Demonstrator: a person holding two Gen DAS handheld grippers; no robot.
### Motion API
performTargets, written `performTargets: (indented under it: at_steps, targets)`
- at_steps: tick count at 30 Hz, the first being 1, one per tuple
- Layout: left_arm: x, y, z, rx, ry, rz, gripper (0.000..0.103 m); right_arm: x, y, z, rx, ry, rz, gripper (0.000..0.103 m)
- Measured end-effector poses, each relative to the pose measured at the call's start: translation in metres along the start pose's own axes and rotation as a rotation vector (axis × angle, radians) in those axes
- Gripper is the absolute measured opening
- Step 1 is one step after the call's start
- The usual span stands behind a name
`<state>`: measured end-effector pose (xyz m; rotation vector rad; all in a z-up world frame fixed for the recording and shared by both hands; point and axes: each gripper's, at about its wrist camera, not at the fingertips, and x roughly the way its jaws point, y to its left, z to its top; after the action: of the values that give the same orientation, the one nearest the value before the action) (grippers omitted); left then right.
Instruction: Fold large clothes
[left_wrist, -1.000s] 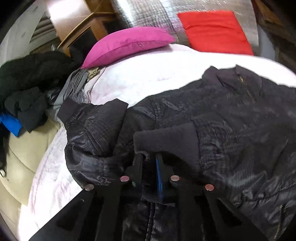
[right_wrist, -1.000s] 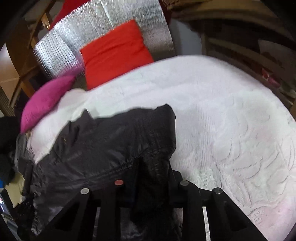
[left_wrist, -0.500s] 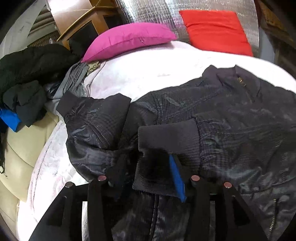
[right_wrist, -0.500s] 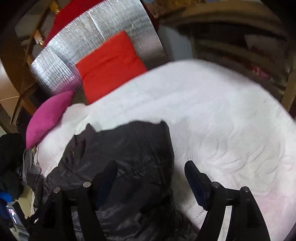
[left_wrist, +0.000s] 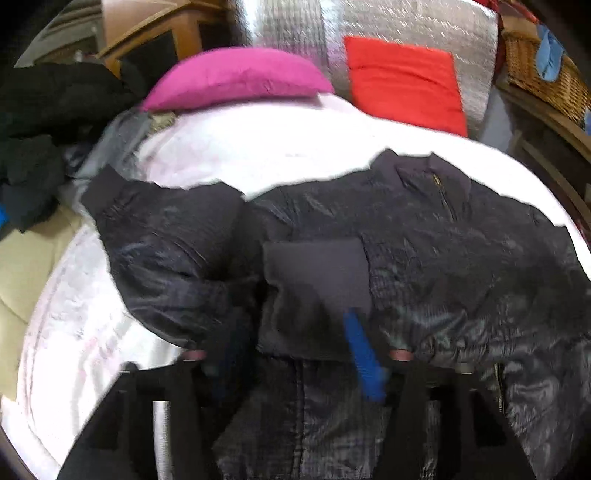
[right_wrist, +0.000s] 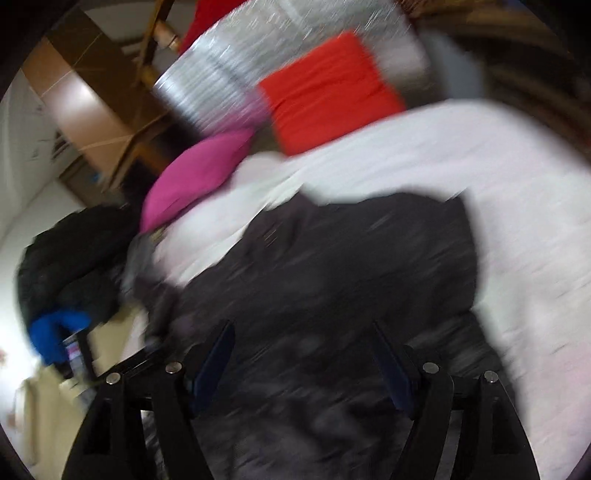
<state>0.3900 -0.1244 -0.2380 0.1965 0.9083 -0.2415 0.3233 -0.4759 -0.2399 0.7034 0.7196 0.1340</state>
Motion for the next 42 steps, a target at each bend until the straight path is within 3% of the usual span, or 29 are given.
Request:
performTargets:
  at_steps: [1, 4, 8, 11, 13, 15, 18, 21, 23, 24, 25, 26, 27, 31, 35, 42]
  targets:
    - [0.005, -0.004, -0.002, 0.011, 0.016, -0.004, 0.026, 0.005, 0.001, -0.002, 0.015, 0.034, 0.038, 0.074]
    - [0.016, -0.012, -0.003, 0.040, 0.036, -0.002, 0.022, 0.027, 0.001, -0.012, 0.086, 0.124, 0.111, 0.073]
    - [0.024, -0.026, -0.001, 0.090, 0.031, 0.023, 0.027, 0.039, -0.002, -0.017, 0.082, 0.104, 0.028, 0.072]
    - [0.024, -0.028, -0.002, 0.102, 0.006, 0.031, 0.024, 0.051, -0.008, -0.015, 0.090, 0.102, -0.029, 0.071]
    - [0.025, -0.032, -0.003, 0.123, -0.009, 0.036, 0.002, 0.059, -0.015, -0.017, 0.082, 0.135, -0.077, 0.057]
    - [0.023, -0.043, -0.006, 0.168, -0.036, 0.088, 0.002, 0.072, -0.014, -0.020, 0.043, 0.188, -0.163, 0.041]
    - [0.022, -0.053, -0.010, 0.234, -0.047, 0.152, 0.002, 0.077, -0.012, -0.024, 0.005, 0.197, -0.220, 0.039]
    - [0.007, -0.049, -0.006, 0.233, -0.064, 0.132, 0.004, 0.069, -0.004, -0.021, -0.026, 0.161, -0.222, 0.039]
    - [-0.009, -0.039, -0.003, 0.209, -0.101, 0.101, 0.015, 0.068, 0.003, -0.019, -0.038, 0.133, -0.205, 0.040]
    - [-0.021, -0.029, 0.000, 0.180, -0.131, 0.075, 0.047, 0.065, 0.005, -0.018, -0.035, 0.114, -0.190, 0.041]
    - [-0.028, -0.022, 0.001, 0.157, -0.154, 0.060, 0.082, 0.063, 0.007, -0.017, -0.033, 0.102, -0.173, 0.050]
    - [-0.040, -0.010, 0.003, 0.112, -0.203, 0.045, 0.091, 0.062, 0.009, -0.017, -0.028, 0.093, -0.155, 0.057]
    - [-0.048, 0.001, 0.005, 0.074, -0.241, 0.036, 0.093, 0.060, 0.012, -0.017, -0.022, 0.077, -0.136, 0.064]
    - [-0.050, 0.030, 0.013, -0.021, -0.222, -0.046, 0.093, 0.063, 0.025, -0.016, -0.048, 0.049, -0.120, 0.065]
    - [-0.038, 0.049, 0.012, -0.064, -0.172, -0.016, 0.093, 0.072, 0.033, -0.021, -0.084, 0.072, -0.124, 0.065]
    - [-0.027, 0.121, 0.010, -0.286, -0.121, -0.022, 0.093, 0.079, 0.027, -0.023, -0.080, 0.095, -0.140, 0.065]
